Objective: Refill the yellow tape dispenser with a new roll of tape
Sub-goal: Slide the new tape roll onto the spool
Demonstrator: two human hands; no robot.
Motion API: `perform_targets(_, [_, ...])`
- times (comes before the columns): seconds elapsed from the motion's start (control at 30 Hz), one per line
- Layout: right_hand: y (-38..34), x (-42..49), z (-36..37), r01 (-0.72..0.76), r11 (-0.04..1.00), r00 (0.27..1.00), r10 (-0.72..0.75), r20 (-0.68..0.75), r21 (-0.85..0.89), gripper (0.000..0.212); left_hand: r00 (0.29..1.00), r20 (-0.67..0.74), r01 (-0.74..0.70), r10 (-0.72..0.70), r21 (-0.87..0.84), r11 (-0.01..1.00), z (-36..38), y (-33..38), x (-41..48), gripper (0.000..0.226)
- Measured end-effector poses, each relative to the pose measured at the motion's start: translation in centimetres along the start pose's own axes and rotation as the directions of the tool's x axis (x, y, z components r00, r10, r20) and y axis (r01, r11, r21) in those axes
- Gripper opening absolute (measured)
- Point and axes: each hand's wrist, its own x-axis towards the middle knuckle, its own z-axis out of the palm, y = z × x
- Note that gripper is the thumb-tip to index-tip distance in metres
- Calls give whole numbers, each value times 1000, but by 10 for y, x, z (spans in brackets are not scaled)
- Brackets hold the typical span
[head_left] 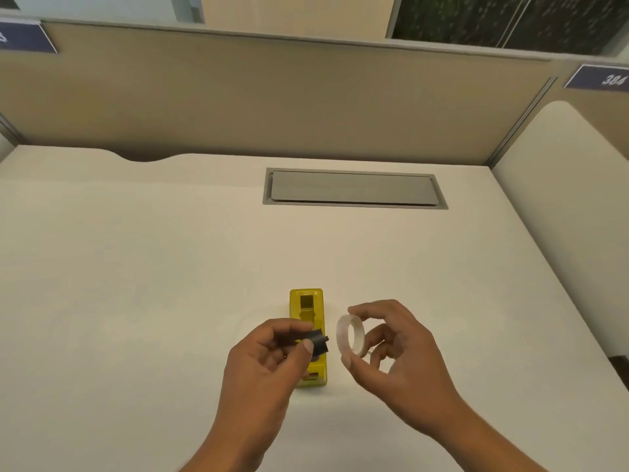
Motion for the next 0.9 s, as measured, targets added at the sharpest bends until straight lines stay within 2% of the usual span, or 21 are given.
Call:
perform_targets(0.1, [-10,-11,-1,5,998,1000,-6,14,59,44,998,-1,-64,64,-29,998,-3,9,-7,33])
perform_targets(0.2, [-17,-19,-2,8,993,999,-12,30,115,46,994,11,-105,106,-66,992,-3,19,-13,25])
perform_targets(0.27, [-23,-23,-2,8,989,999,-14,39,149,45,993,27,-115,116,-53,992,-4,22,-17,29])
perform_targets(0.33, [-28,-26,-3,8,985,999,-17,48,175,43,992,43,-115,116,-27,993,-4,24,-20,34])
perform_targets(0.57, [-37,-30,-5,4,970,997,-23,75,244,43,991,92,-89,92,-37,995,-3,30,-32,26])
perform_targets(0.9, [-39,-34,-3,-31,959,993,-2,117,281,46,994,94,-59,62,-32,998,-4,29,-40,23])
